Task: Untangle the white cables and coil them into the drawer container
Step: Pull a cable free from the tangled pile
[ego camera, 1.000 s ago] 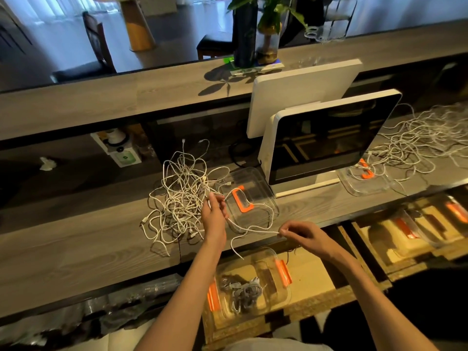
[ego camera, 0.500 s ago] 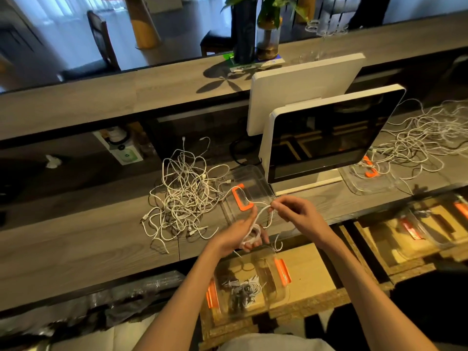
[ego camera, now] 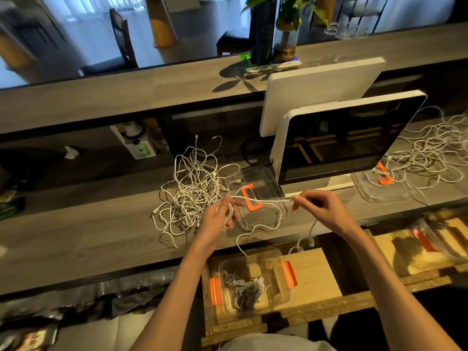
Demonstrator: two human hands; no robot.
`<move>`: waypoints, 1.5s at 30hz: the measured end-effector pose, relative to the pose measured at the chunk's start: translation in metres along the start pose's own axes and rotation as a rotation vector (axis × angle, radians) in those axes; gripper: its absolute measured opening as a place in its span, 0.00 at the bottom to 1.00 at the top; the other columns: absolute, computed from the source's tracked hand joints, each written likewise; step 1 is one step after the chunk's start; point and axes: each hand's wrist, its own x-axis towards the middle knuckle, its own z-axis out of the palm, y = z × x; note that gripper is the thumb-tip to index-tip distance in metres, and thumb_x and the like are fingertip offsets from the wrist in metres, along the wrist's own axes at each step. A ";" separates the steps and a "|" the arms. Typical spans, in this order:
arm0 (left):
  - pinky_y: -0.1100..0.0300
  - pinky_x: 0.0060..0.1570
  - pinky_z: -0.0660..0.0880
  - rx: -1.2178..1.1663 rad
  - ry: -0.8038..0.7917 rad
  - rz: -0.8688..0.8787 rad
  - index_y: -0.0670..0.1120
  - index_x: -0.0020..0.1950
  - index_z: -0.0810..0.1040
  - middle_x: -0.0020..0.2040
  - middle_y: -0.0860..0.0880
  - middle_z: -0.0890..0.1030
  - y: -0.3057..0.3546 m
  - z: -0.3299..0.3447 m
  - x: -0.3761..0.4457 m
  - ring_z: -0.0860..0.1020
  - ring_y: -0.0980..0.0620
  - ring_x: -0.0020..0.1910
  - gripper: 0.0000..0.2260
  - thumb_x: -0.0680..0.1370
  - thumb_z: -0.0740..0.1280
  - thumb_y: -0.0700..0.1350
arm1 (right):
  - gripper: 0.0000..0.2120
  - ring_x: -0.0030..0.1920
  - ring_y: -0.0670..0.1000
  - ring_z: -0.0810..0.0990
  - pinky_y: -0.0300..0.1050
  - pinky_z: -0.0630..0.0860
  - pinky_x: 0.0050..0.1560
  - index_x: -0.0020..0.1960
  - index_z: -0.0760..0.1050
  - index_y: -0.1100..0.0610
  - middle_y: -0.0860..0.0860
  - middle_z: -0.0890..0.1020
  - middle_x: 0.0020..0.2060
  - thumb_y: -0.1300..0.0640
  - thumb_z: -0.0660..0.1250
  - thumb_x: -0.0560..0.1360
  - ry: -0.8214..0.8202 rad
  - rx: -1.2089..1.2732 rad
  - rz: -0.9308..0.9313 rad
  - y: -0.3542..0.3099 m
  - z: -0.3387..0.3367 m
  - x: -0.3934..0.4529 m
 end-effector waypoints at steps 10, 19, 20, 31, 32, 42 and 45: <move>0.63 0.39 0.73 -0.623 0.233 0.033 0.41 0.59 0.81 0.54 0.43 0.83 0.010 -0.021 0.003 0.80 0.53 0.46 0.24 0.82 0.57 0.59 | 0.11 0.50 0.48 0.82 0.44 0.80 0.51 0.56 0.83 0.50 0.45 0.84 0.47 0.48 0.67 0.79 -0.142 0.065 0.024 0.004 0.036 -0.016; 0.62 0.29 0.69 -0.560 0.371 -0.030 0.45 0.46 0.75 0.34 0.51 0.74 0.010 -0.026 0.010 0.70 0.55 0.29 0.19 0.84 0.57 0.58 | 0.09 0.55 0.53 0.84 0.60 0.78 0.60 0.56 0.86 0.50 0.48 0.87 0.51 0.48 0.69 0.81 -0.516 0.038 -0.012 -0.032 0.073 -0.023; 0.62 0.28 0.67 -0.436 0.353 -0.018 0.44 0.47 0.75 0.34 0.51 0.75 0.010 -0.025 0.010 0.70 0.55 0.29 0.19 0.84 0.57 0.58 | 0.10 0.55 0.53 0.84 0.60 0.78 0.61 0.57 0.86 0.51 0.48 0.87 0.52 0.49 0.69 0.81 -0.526 0.068 -0.022 -0.038 0.074 -0.021; 0.64 0.26 0.68 0.193 -0.226 -0.251 0.42 0.50 0.81 0.36 0.46 0.81 0.012 -0.009 -0.013 0.75 0.52 0.29 0.30 0.81 0.54 0.67 | 0.09 0.53 0.49 0.84 0.49 0.80 0.57 0.55 0.85 0.53 0.47 0.86 0.48 0.52 0.67 0.82 -0.148 0.156 -0.062 -0.068 0.088 0.012; 0.64 0.25 0.66 0.162 -0.292 -0.272 0.41 0.50 0.80 0.36 0.45 0.80 0.013 -0.010 -0.015 0.74 0.52 0.29 0.34 0.81 0.52 0.69 | 0.09 0.53 0.48 0.84 0.49 0.80 0.57 0.54 0.85 0.52 0.46 0.86 0.47 0.51 0.68 0.81 -0.113 0.138 -0.052 -0.067 0.089 0.014; 0.65 0.27 0.64 0.128 -0.415 -0.093 0.40 0.50 0.81 0.34 0.48 0.76 0.010 -0.032 -0.033 0.69 0.55 0.28 0.22 0.82 0.60 0.58 | 0.15 0.32 0.40 0.75 0.33 0.69 0.35 0.43 0.84 0.54 0.46 0.81 0.32 0.44 0.68 0.78 -0.123 0.059 0.011 -0.058 0.092 0.009; 0.65 0.28 0.67 0.045 -0.209 -0.026 0.40 0.52 0.83 0.36 0.46 0.79 0.008 -0.039 -0.035 0.72 0.54 0.29 0.21 0.83 0.59 0.56 | 0.15 0.32 0.40 0.76 0.32 0.70 0.35 0.40 0.81 0.52 0.41 0.80 0.30 0.44 0.66 0.79 -0.109 0.008 0.043 -0.049 0.086 0.007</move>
